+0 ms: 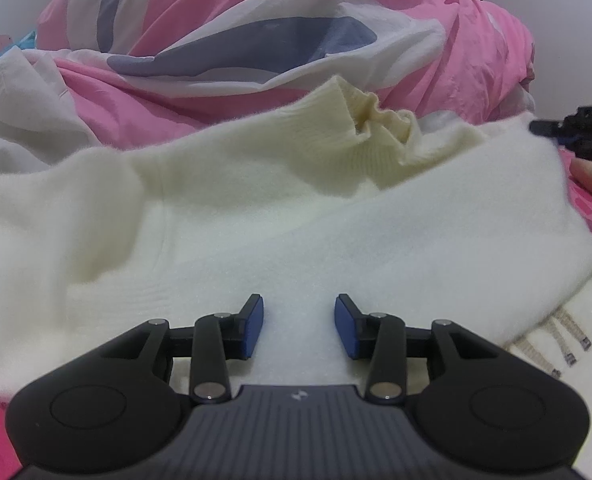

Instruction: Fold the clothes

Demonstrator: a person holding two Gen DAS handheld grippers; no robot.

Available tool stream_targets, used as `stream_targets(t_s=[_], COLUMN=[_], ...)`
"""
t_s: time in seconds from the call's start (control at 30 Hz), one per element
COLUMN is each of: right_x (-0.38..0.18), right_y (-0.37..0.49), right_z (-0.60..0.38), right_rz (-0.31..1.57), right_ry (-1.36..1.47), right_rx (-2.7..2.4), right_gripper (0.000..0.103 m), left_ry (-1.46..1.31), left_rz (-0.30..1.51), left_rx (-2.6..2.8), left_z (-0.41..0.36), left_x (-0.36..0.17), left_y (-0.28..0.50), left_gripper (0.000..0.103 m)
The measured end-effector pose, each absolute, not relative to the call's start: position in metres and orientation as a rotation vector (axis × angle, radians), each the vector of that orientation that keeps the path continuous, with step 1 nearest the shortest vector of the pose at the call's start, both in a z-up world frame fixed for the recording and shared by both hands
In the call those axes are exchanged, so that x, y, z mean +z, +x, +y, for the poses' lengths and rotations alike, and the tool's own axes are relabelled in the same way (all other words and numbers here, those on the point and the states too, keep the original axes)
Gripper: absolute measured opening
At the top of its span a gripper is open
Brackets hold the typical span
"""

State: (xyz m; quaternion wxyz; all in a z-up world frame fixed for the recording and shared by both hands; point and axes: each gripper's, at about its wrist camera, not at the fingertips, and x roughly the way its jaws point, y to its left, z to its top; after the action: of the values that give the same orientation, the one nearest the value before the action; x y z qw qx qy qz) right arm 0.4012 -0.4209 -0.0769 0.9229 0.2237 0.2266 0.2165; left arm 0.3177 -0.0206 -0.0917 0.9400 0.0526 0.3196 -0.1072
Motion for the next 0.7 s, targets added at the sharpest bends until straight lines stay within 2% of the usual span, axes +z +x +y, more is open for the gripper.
stream_targets(t_s=[0.37, 0.53, 0.7], right_x=[-0.129, -0.124, -0.107], right_y=[0.441, 0.444, 0.44], right_z=[-0.435, -0.43, -0.428], right_rz=[0.596, 0.614, 0.631], right_ry=[0.44, 0.388, 0.265], right_rx=[0.278, 0.216, 0.073], right_gripper=[0.01, 0.01, 0.015], left_ry=[0.101, 0.099, 0.097], left_rz=[0.649, 0.647, 0.646], left_rx=[-0.219, -0.219, -0.219], left_z=[-0.02, -0.02, -0.02], left_x=[-0.092, -0.092, -0.092], left_y=[0.317, 0.317, 0.317], left_gripper=[0.042, 0.042, 0.041])
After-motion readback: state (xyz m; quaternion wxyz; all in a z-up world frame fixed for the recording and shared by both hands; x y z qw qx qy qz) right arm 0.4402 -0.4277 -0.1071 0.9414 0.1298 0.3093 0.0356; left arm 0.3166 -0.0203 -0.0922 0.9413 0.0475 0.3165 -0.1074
